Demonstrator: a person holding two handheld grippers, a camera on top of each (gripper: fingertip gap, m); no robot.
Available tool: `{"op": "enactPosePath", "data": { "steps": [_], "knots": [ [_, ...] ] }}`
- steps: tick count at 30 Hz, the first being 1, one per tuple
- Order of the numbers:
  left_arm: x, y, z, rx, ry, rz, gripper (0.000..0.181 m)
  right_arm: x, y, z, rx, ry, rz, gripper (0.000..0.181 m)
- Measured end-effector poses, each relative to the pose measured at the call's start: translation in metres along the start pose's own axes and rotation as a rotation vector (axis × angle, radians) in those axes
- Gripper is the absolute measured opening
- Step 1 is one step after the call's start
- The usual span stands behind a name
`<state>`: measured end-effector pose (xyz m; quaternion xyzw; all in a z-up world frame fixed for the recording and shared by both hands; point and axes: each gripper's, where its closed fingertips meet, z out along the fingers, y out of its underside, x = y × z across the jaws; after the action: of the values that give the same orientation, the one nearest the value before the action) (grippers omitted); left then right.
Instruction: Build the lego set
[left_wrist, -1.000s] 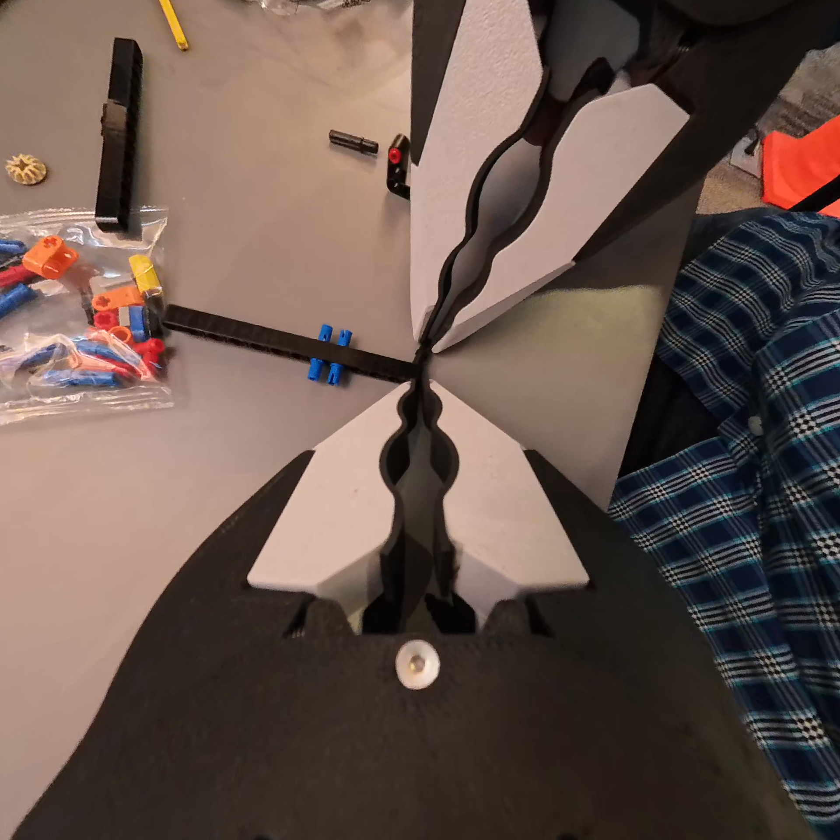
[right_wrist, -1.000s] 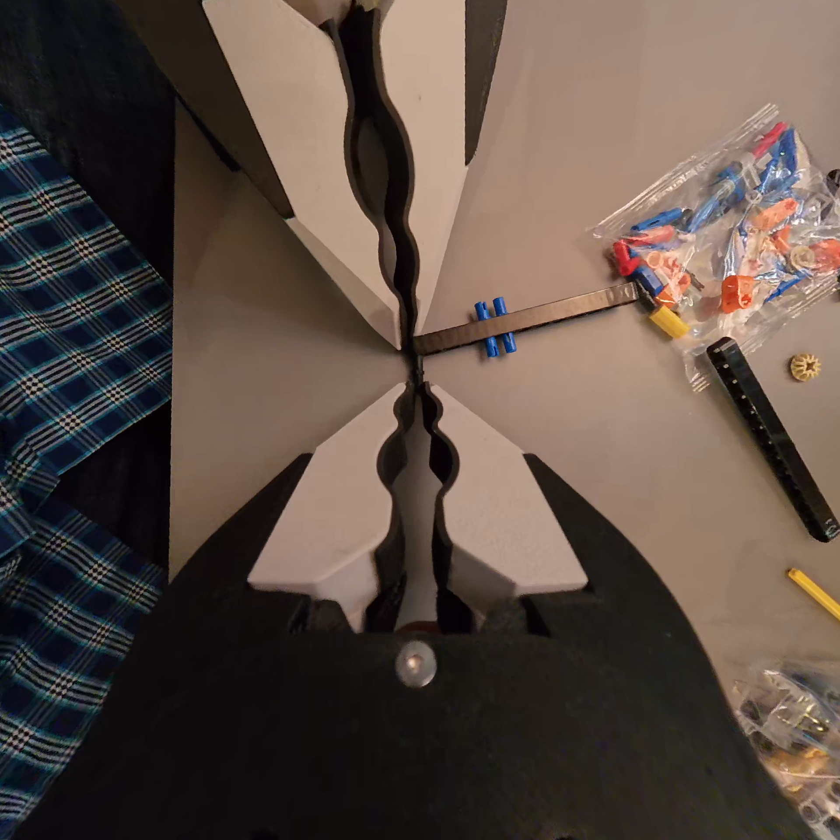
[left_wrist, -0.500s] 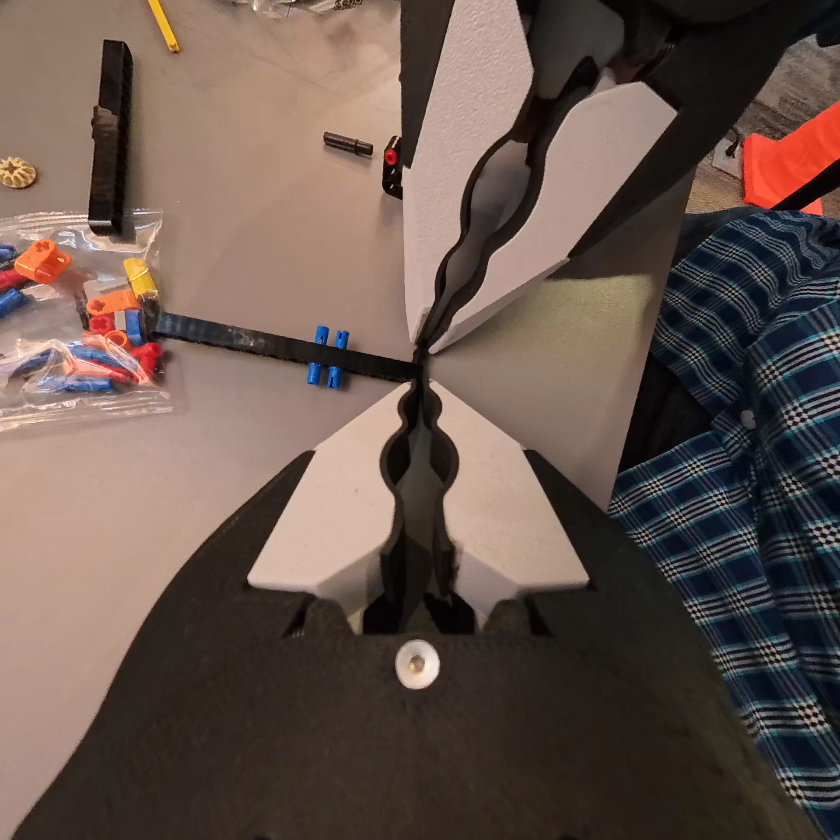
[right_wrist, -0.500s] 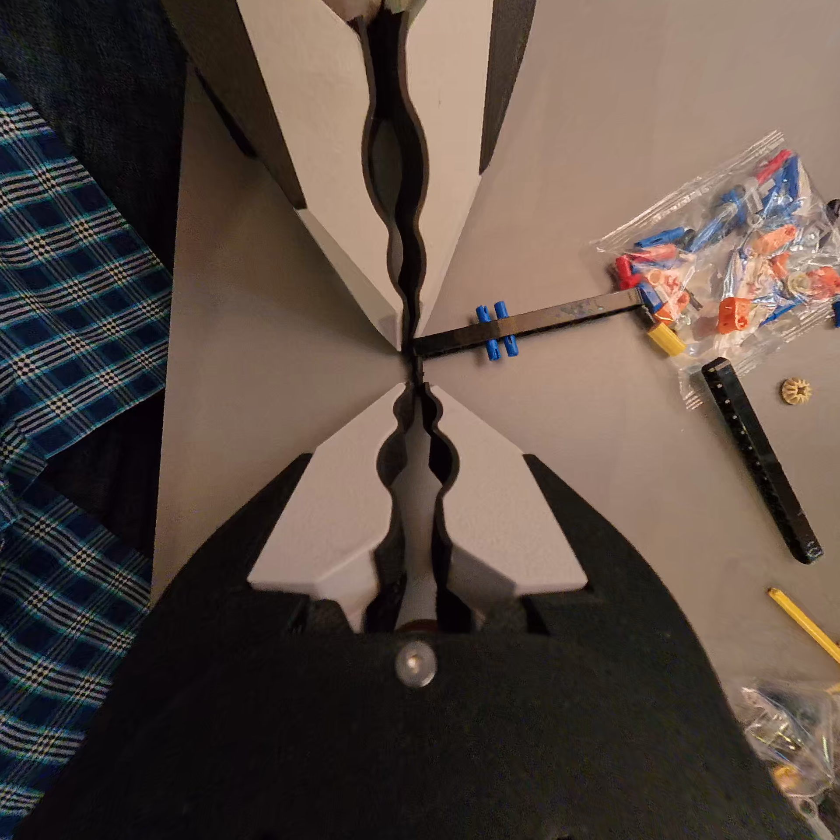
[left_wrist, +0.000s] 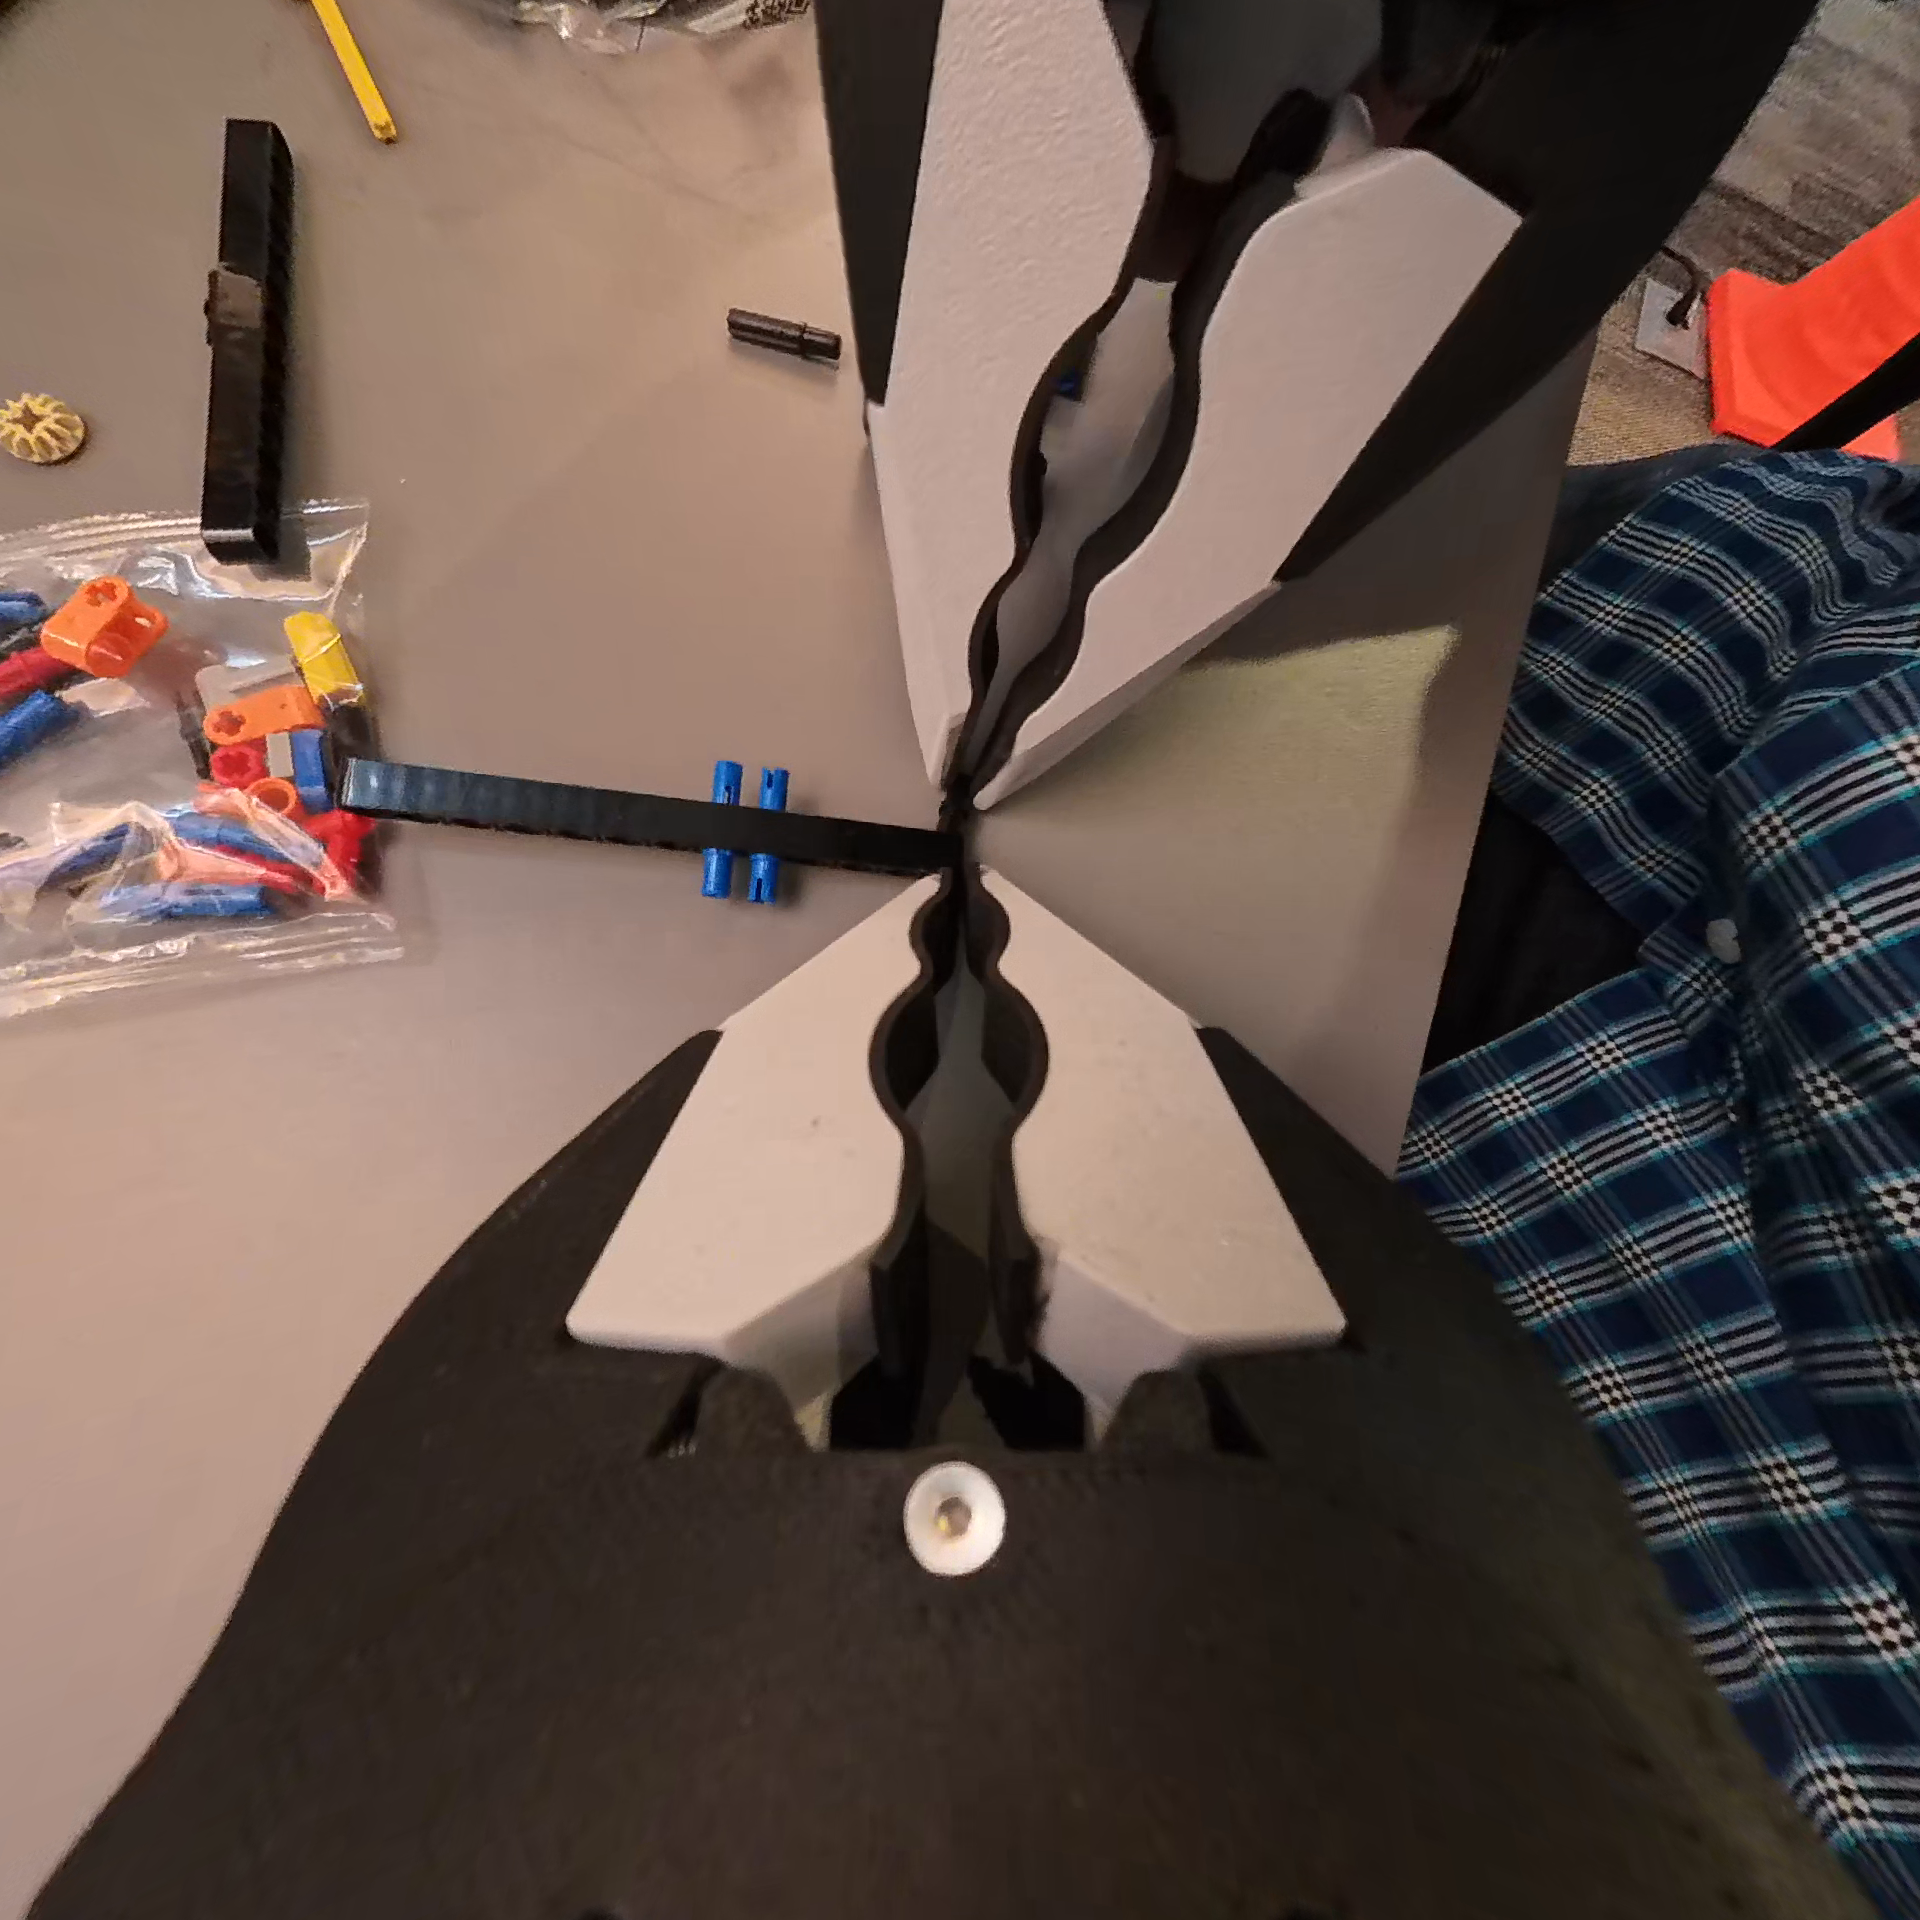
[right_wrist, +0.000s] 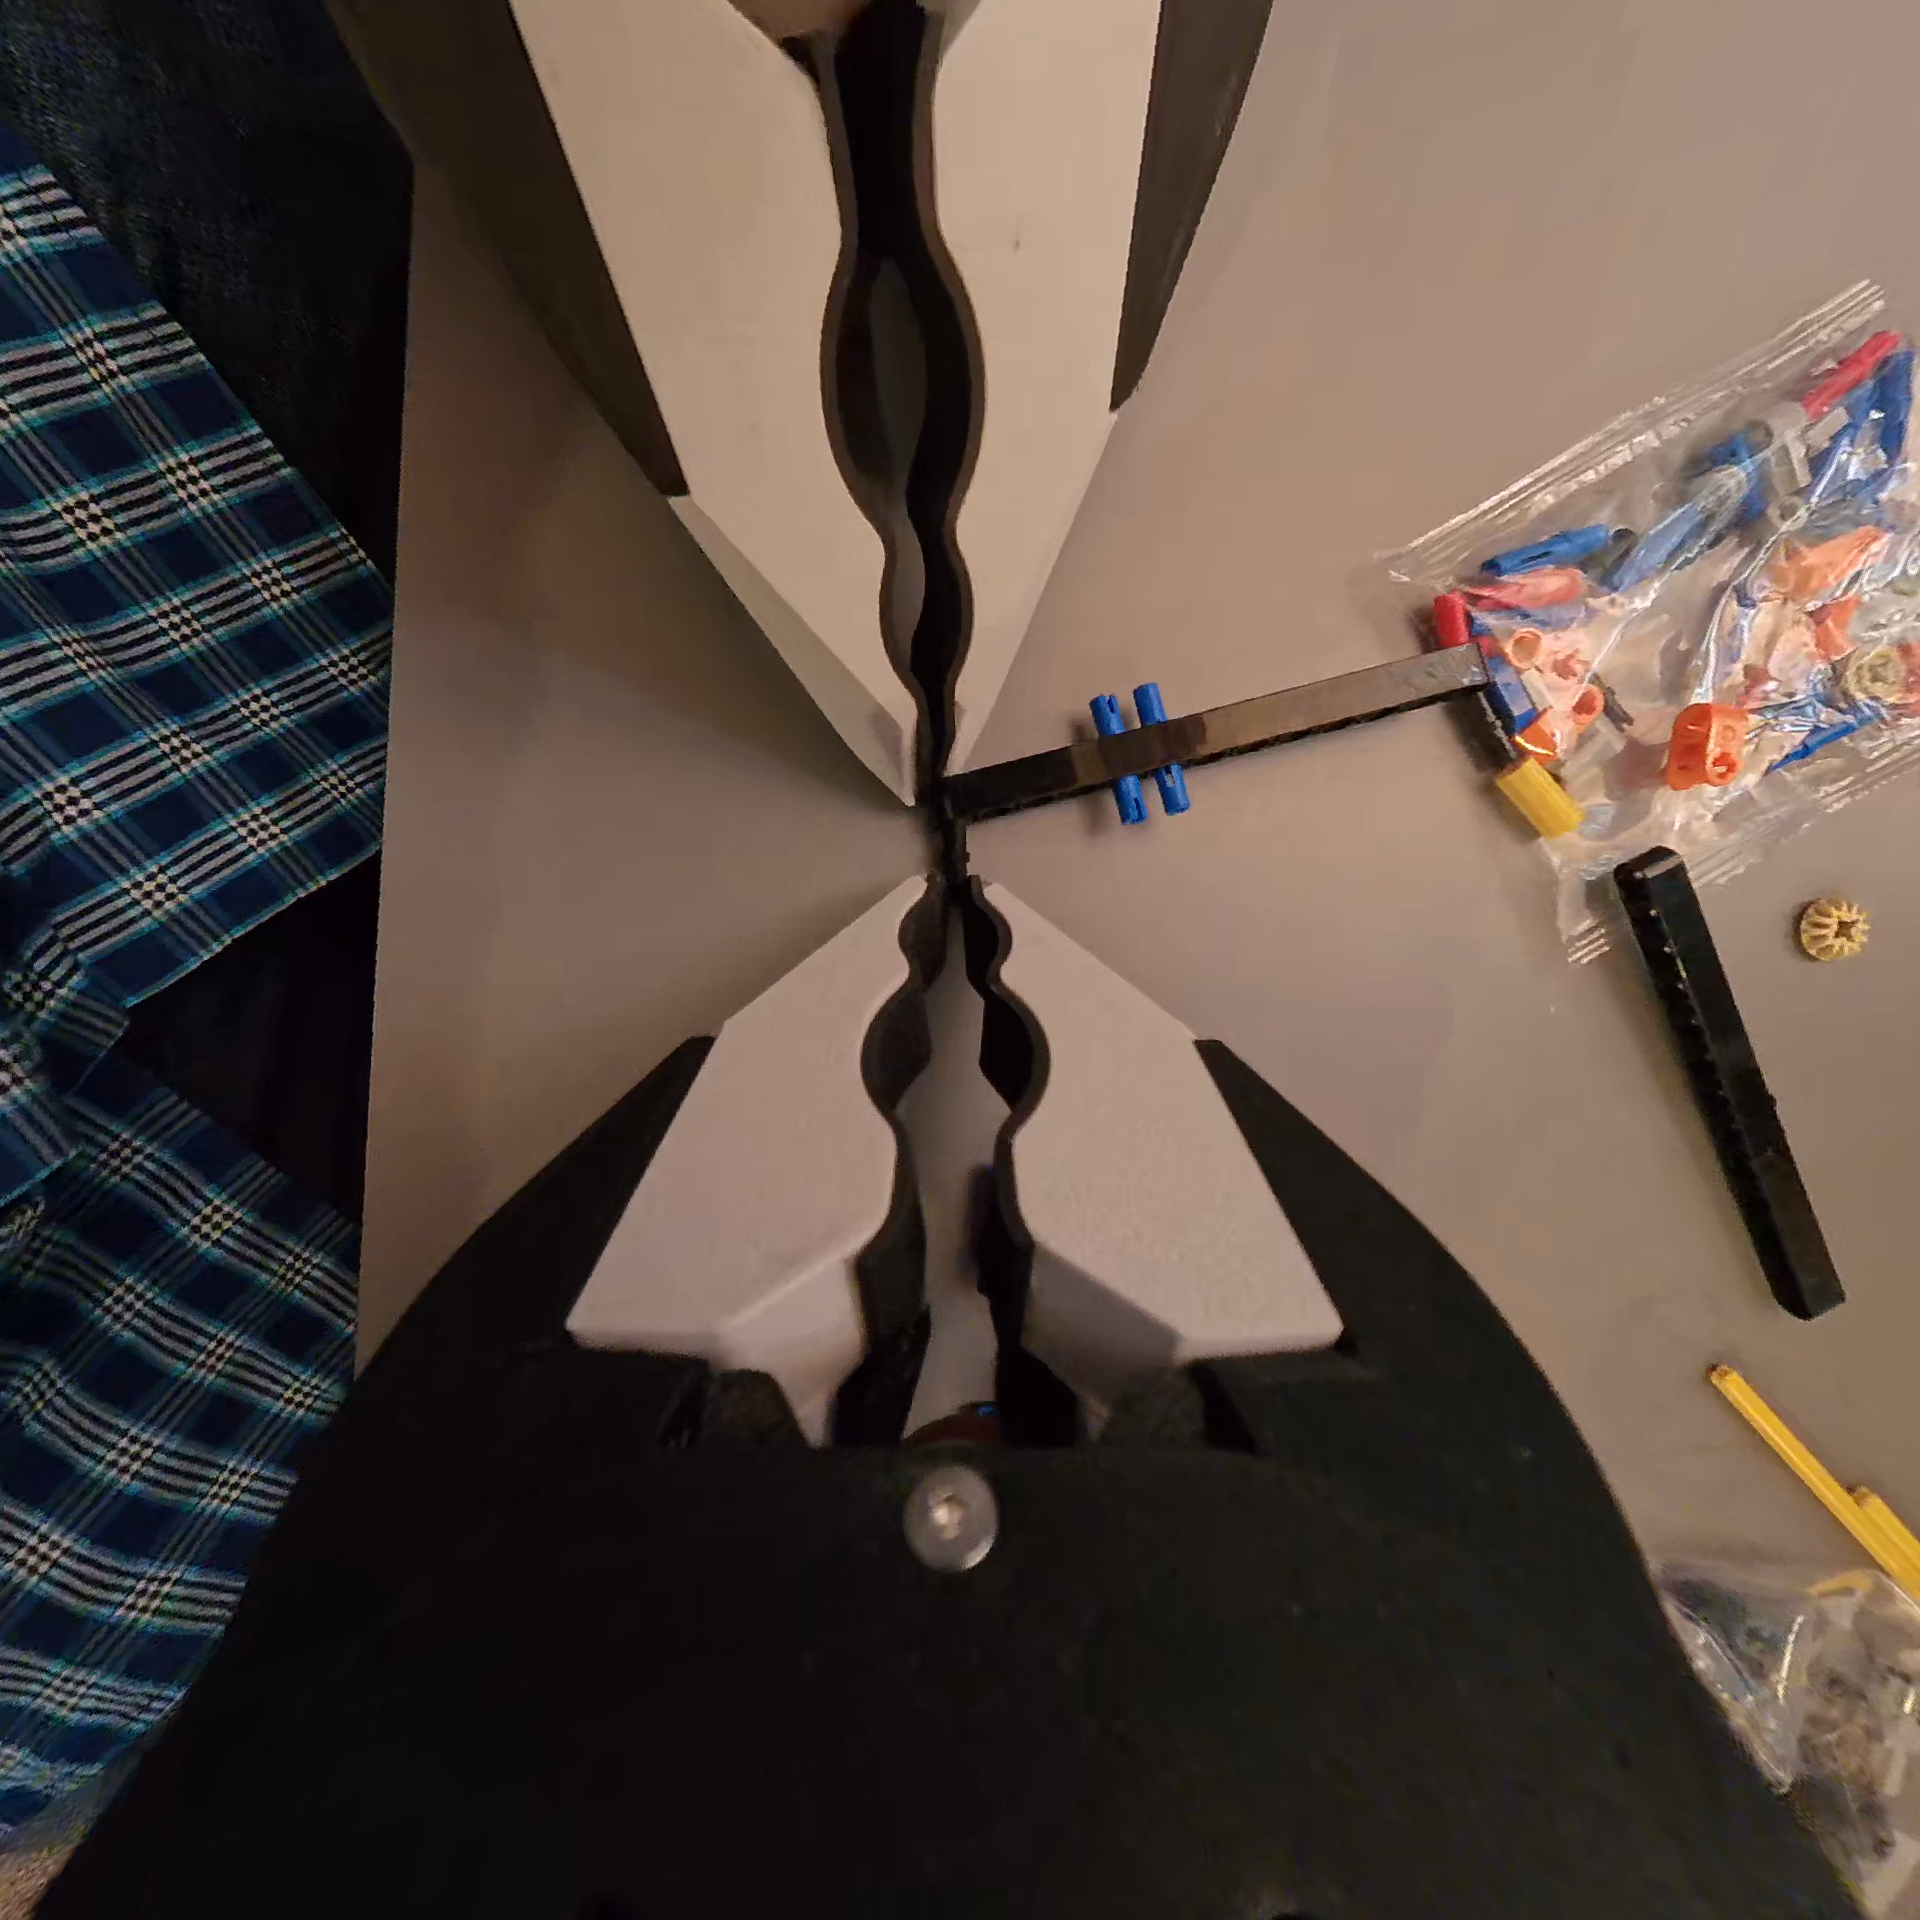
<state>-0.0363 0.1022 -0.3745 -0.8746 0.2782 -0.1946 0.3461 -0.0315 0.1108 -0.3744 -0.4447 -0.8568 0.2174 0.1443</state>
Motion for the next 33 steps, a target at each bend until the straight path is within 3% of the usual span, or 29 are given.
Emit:
{"op": "enactPosePath", "data": {
  "steps": [1,16,33],
  "knots": [
    [0.0,-0.0001,0.0,0.0,0.0,0.001,0.0,0.0,-0.0001,0.0,-0.004,-0.004,0.004,0.0],
    [-0.0023,-0.0011,0.0006,-0.054,-0.073,0.121,0.0,0.0005,0.0004,0.0,-0.045,-0.035,0.04,0.0],
    [-0.0088,-0.0013,-0.0006,-0.208,-0.296,0.381,0.0,0.0008,0.0009,-0.0003,-0.06,-0.041,0.068,0.0]
  ]
}}
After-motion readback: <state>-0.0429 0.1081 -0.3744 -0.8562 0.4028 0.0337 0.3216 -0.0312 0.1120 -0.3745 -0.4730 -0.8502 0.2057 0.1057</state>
